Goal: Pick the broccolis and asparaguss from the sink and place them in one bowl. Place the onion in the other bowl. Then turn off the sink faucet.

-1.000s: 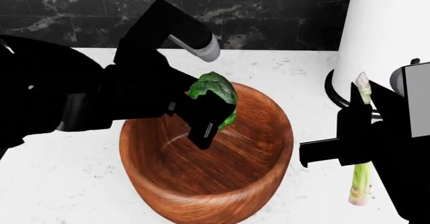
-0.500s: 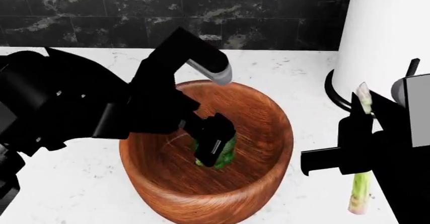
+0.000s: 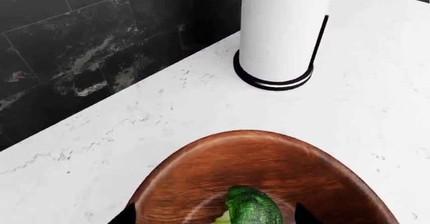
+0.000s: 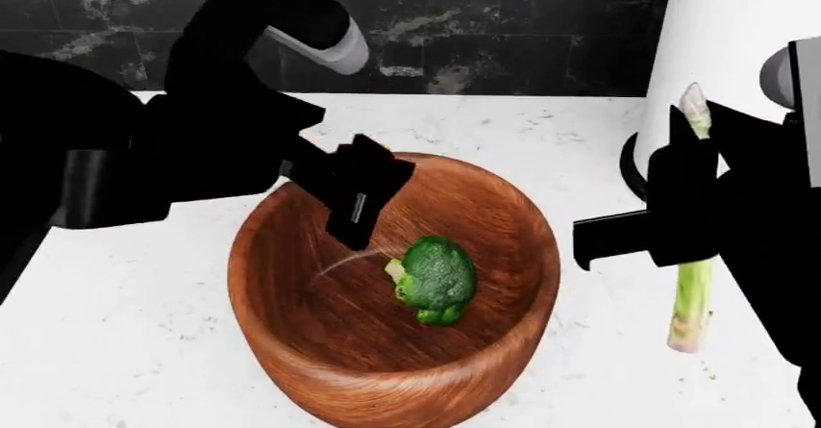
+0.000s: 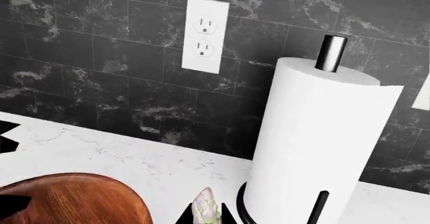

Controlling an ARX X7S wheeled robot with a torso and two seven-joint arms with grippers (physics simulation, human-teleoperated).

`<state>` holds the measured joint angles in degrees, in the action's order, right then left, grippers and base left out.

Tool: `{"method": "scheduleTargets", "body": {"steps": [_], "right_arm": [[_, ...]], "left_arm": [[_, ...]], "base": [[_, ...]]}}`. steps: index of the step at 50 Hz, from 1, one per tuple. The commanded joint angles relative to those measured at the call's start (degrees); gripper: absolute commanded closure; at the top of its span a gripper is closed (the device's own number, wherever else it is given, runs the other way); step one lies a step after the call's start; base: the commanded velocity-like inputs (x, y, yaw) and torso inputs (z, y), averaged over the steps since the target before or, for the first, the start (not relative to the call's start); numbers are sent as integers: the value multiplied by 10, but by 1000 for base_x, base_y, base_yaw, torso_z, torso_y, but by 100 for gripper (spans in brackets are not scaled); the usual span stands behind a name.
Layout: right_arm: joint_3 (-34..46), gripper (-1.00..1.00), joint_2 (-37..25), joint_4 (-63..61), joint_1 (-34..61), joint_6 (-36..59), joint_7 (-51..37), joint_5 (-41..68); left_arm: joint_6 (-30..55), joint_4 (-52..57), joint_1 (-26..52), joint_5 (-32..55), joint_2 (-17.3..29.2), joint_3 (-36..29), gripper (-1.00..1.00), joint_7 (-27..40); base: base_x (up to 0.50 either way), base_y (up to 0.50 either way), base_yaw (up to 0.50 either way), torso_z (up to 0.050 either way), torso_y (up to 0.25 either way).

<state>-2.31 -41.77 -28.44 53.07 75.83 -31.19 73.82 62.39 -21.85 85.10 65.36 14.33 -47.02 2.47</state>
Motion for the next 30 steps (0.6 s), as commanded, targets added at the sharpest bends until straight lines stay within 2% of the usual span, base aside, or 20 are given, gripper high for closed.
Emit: {"method": "scheduleTargets", "body": {"steps": [1,5,9,13,20,26,30], "right_arm": [[82,100,25,83,159,34,29,-7],[133,100,51,134,227,18,75,-50],[182,100,77,186,266,0,125,-83],[239,100,109,248,273,-67,191,-147],[339,100,181,431,317,-185,330,-250],[405,100,240,554,342,-201,424,-279],[430,100,276,618,350,-220,457,-296]], "left_arm": [[33,182,-62,110,127,108,-100,140],[38,265,-107,178,195,165,-100,216],[34,290,-131,207,231,192,-100,243],[14,330,-177,237,283,232,-100,266],[-7,358,-223,241,351,270,-100,254],[-19,364,-247,228,372,278,-100,241],[-29,363,-267,212,376,276,-100,223]], "base": [[0,0,0,0,0],[0,0,0,0,0],[0,0,0,0,0],[0,0,0,0,0],[0,0,0,0,0],[0,0,0,0,0],[0,0,0,0,0]]}}
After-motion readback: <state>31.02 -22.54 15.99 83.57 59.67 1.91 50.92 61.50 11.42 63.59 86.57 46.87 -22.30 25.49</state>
